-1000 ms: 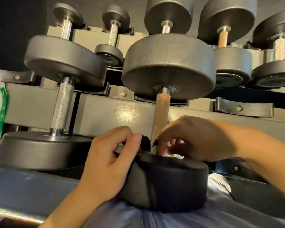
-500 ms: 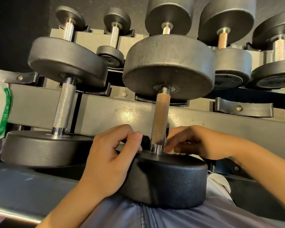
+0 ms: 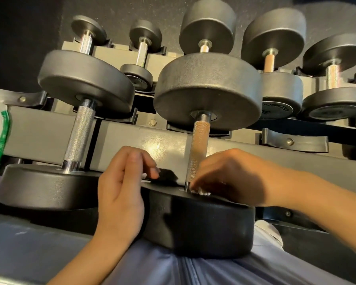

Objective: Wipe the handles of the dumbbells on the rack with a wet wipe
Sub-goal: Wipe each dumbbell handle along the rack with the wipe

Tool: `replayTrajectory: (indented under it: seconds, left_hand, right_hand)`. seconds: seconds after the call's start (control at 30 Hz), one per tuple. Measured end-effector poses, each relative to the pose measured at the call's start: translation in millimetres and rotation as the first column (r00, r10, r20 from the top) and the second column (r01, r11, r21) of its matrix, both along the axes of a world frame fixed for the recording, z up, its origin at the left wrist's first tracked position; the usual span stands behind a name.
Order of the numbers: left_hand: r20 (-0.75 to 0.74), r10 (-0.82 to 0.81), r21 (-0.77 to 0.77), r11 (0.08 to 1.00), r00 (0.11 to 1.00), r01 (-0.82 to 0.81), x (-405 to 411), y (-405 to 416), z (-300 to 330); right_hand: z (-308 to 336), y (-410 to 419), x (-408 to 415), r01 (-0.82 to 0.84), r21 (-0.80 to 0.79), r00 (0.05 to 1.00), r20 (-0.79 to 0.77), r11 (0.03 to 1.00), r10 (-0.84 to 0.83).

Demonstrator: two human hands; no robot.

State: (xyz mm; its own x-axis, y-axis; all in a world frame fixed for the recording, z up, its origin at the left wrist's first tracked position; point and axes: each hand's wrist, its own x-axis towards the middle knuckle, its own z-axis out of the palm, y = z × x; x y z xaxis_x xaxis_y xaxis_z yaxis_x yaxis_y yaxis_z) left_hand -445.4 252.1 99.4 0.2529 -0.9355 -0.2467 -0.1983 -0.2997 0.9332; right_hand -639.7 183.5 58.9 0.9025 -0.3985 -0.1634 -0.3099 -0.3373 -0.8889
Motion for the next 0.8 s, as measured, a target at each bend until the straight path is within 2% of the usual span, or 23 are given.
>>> replayTrajectory:
  seconds: [0.07, 0.17, 0.2, 0.23, 0.3, 0.33, 0.43, 0.53, 0.67, 0.73, 0.8]
  left_hand:
    - [-0.036, 0.046, 0.009, 0.999, 0.998, -0.046, 0.1, 0.2, -1.3]
    - [-0.079, 0.087, 0.041, 0.996, 0.993, -0.084, 0.3, -2.2, -3.4]
    - [-0.102, 0.11, 0.058, 0.993, 0.989, -0.105, 0.1, -3.5, -3.6]
    - [-0.12, 0.132, 0.08, 0.989, 0.984, -0.123, 0.3, -4.3, -4.1]
    - [-0.154, 0.163, 0.118, 0.982, 0.975, -0.146, 1.5, -5.4, -4.9]
    - [-0.166, 0.169, 0.125, 0.981, 0.972, -0.149, 2.0, -6.2, -5.2]
    - [-0.169, 0.205, 0.138, 0.973, 0.964, -0.183, 2.2, -7.2, -5.6]
    - [-0.168, 0.267, 0.153, 0.958, 0.949, -0.242, 0.4, -6.5, -5.9]
    - [-0.189, 0.291, 0.168, 0.95, 0.938, -0.262, -1.4, -8.3, -1.3]
    - [-0.241, 0.313, 0.19, 0.943, 0.918, -0.272, -5.3, -11.0, 2.7]
    - [-0.279, 0.339, 0.203, 0.935, 0.898, -0.29, -6.4, -14.2, 4.6]
  right_hand:
    - [2.4, -2.9, 2.9, -0.032, -0.066, 0.999, -0.023, 0.997, 0.031]
    - [17.0, -14.5, 16.0, -0.111, -0.063, 0.994, -0.019, 0.992, 0.111]
    - [22.2, -19.0, 25.3, -0.18, -0.071, 0.983, -0.051, 0.981, 0.176]
    - [26.7, -26.5, 37.0, -0.284, -0.088, 0.951, -0.149, 0.955, 0.27]
    - [31.7, -38.8, 61.2, -0.463, -0.051, 0.824, -0.394, 0.885, 0.409]
    - [29.5, -41.7, 72.4, -0.519, -0.031, 0.767, -0.458, 0.854, 0.449]
    - [15.8, -44.0, 99.5, -0.634, 0.002, 0.625, -0.587, 0.773, 0.514]
    - [-4.1, -37.1, 113.9, -0.696, 0.187, 0.415, -0.683, 0.693, 0.601]
    - [-4.9, -49.6, 117.3, -0.683, 0.29, 0.412, -0.606, 0.671, 0.68]
    - [-1.7, -57.4, 114.4, -0.626, 0.346, 0.458, -0.562, 0.699, 0.688]
    - [5.8, -61.4, 108.9, -0.611, 0.317, 0.52, -0.531, 0.725, 0.67]
